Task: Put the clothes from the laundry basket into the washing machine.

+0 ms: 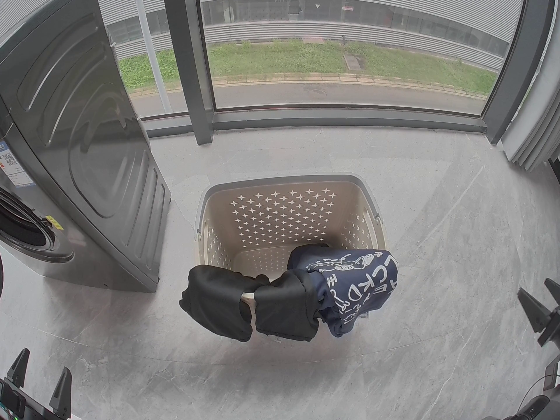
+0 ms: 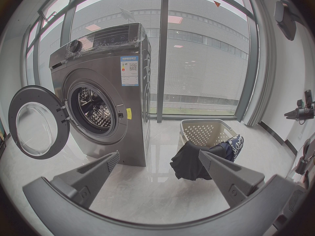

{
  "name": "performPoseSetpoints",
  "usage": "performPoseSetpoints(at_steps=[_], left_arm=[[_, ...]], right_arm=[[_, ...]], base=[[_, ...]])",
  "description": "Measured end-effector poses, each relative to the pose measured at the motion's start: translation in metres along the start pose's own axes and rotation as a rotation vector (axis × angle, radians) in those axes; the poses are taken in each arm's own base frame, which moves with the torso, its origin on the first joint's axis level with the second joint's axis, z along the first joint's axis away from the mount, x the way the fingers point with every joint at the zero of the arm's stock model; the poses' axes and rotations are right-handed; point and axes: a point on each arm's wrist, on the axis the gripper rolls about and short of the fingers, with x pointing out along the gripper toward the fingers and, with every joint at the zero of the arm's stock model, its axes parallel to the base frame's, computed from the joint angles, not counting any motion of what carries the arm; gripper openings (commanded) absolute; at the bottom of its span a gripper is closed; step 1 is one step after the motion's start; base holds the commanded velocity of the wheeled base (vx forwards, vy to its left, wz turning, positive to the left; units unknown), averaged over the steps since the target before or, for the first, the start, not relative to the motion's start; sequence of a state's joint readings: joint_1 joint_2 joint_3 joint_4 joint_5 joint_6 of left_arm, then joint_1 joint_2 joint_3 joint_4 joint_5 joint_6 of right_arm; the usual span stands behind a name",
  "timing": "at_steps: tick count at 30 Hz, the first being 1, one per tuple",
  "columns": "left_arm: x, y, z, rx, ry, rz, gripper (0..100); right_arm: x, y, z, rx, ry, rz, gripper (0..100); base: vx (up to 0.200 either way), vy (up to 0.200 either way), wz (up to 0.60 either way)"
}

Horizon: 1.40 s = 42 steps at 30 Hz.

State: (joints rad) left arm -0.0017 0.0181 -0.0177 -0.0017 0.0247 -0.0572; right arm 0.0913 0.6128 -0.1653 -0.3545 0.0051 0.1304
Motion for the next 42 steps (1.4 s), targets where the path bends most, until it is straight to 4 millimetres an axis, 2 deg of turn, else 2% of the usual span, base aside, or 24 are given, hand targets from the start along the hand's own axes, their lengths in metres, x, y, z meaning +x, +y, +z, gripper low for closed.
performPoseSetpoints(at_steps=[12,21,34,42], left_arm=[[0.0,0.0,0.0,0.0,0.0,0.0,100],[0.0,0.0,0.0,0.0,0.0,0.001,100],[0.0,0.0,0.0,0.0,0.0,0.001,100],[0.0,0.0,0.0,-0.001,0.0,0.003,100]], right_arm=[[0.09,0.009,-0.013,0.07,0.17,0.054,100],[0.135,0.029,-0.042,0.08,0.269,0.112,100],[0.157,0.064,-0.077,0.065,0.386,0.229,100],[0.174,0.081,-0.089,0.054,0.391,0.285,100]], base=[[0.0,0.0,0.0],[0.0,0.0,0.0],[0.0,0.0,0.0],[0.0,0.0,0.0]])
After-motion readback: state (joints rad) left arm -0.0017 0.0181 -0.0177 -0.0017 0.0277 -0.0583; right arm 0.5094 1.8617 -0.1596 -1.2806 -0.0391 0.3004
